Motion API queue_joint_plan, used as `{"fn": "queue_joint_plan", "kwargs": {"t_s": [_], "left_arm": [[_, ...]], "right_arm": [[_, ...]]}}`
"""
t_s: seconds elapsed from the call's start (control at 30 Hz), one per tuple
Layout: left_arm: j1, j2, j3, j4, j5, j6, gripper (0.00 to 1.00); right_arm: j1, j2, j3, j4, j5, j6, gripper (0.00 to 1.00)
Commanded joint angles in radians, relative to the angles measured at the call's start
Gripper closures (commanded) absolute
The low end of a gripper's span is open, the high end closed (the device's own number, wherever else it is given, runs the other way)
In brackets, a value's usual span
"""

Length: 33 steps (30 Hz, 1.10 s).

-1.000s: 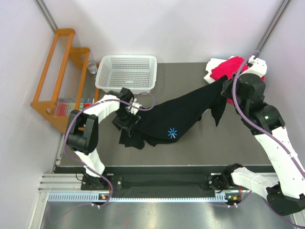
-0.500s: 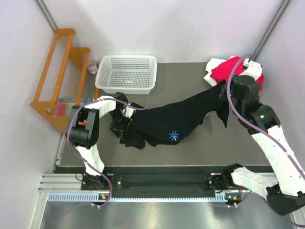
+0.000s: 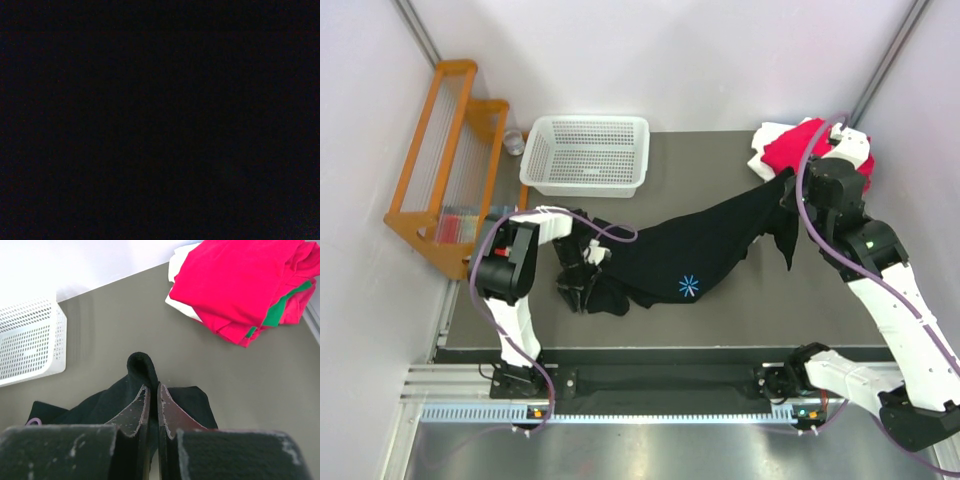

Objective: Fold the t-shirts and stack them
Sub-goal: Flatten the tshirt out

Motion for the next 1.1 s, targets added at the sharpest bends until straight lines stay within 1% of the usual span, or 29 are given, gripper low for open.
{"fn": "queue_joint_plan", "kwargs": {"t_s": [0.0,0.07,0.1,0.27,0.33,0.37,0.4,0.47,0.5,0.63,0.7,0.77,0.87,0.9,0.97,1.0,1.07], "left_arm": [[-0.005,0.048,-0.022,0.182,0.018,0.021,0.83],[-0.005,0.033,-0.018,0.189,0.003,0.017,0.96],[-0.004,0.024,-0.013,0.192,-0.001,0.015,1.00],[0.014,-0.108,0.103,0.150,-0.027,-0.009,1.00],[0.018,-0.188,0.177,0.144,-0.053,-0.029,1.00],[0.018,-0.218,0.194,0.152,-0.074,-0.037,1.00],[0.018,-0.282,0.200,0.169,-0.083,-0.055,1.00],[0.014,-0.335,0.177,0.213,-0.103,-0.066,1.00],[0.013,-0.379,0.127,0.225,-0.114,-0.065,1.00],[0.007,-0.470,-0.033,0.282,-0.165,-0.051,1.00],[0.005,-0.513,-0.080,0.290,-0.171,-0.043,1.00],[0.007,-0.533,-0.076,0.281,-0.177,-0.045,1.00],[0.010,-0.570,0.014,0.235,-0.200,-0.051,1.00],[0.010,-0.587,0.095,0.227,-0.212,-0.048,1.00],[0.014,-0.594,0.200,0.192,-0.266,-0.046,1.00],[0.019,-0.590,0.320,0.177,-0.278,-0.042,1.00],[0.042,-0.578,0.440,0.124,-0.287,-0.040,1.00]], "right_arm": [[0.008,-0.019,-0.004,0.047,0.001,0.010,1.00],[0.006,-0.020,-0.007,0.047,-0.005,0.010,1.00],[0.008,-0.023,-0.009,0.049,-0.006,0.010,1.00],[0.008,-0.032,-0.022,0.052,-0.021,0.013,1.00],[0.008,-0.032,-0.021,0.049,-0.024,0.013,1.00],[0.008,-0.034,-0.024,0.050,-0.024,0.012,1.00],[0.008,-0.034,-0.027,0.052,-0.024,0.012,1.00],[0.008,-0.036,-0.033,0.052,-0.027,0.013,1.00],[0.008,-0.037,-0.035,0.055,-0.027,0.013,1.00],[0.008,-0.043,-0.047,0.058,-0.027,0.010,1.00],[0.008,-0.043,-0.050,0.058,-0.025,0.012,1.00],[0.009,-0.039,-0.050,0.061,-0.032,0.010,1.00],[0.008,-0.034,-0.036,0.061,-0.033,0.016,1.00],[0.008,-0.034,-0.030,0.064,-0.033,0.016,1.00],[0.008,-0.036,0.005,0.067,-0.035,0.006,1.00],[0.008,-0.036,0.020,0.069,-0.033,-0.002,1.00],[0.008,-0.043,0.057,0.067,-0.033,-0.010,1.00]]}}
